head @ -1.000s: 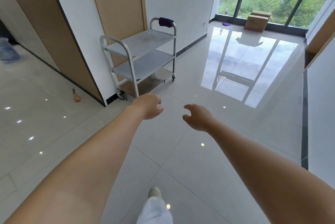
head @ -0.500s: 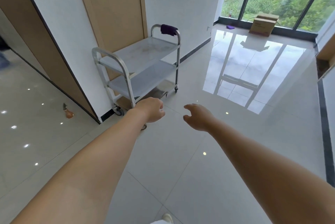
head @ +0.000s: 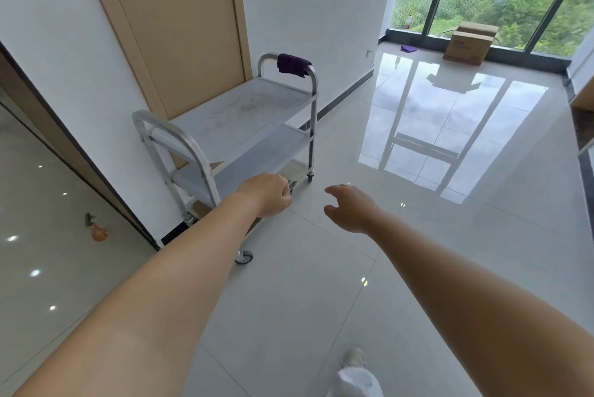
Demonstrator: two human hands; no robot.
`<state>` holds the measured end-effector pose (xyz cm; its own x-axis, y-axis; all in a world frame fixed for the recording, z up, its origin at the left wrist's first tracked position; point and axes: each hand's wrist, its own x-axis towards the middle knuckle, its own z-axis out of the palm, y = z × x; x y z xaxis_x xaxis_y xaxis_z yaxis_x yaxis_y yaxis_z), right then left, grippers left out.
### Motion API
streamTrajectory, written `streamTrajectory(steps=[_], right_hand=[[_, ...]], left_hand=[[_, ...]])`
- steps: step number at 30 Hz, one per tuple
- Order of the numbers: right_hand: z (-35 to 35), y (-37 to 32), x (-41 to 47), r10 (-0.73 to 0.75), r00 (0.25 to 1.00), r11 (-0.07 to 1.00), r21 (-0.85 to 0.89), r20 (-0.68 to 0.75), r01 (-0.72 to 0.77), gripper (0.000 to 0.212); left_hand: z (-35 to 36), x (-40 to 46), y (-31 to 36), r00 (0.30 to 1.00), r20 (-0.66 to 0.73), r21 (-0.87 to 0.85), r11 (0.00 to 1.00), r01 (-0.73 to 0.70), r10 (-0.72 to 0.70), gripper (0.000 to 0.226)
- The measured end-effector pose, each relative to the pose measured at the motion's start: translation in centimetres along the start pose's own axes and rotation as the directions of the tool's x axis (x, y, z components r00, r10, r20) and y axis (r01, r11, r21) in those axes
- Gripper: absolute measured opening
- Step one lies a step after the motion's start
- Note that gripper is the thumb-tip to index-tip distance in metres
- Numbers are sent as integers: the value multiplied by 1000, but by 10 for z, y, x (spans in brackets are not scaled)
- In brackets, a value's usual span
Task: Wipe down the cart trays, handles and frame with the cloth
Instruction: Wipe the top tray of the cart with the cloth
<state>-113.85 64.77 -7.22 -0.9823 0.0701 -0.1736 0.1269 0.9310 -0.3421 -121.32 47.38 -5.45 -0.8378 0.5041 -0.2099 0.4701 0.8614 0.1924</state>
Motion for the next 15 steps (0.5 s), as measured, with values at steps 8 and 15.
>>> streamTrajectory(steps=[8, 15], right_hand=[[-30, 67, 110, -28, 999, 999, -13, 47, 29, 49], [-81, 125, 210, -70, 995, 997, -26, 64, 72, 46]], left_hand=[[-2, 125, 17, 999, 9, -6, 999, 34, -34, 19], [-30, 231, 46, 997, 12, -38, 996, 77, -77, 22]])
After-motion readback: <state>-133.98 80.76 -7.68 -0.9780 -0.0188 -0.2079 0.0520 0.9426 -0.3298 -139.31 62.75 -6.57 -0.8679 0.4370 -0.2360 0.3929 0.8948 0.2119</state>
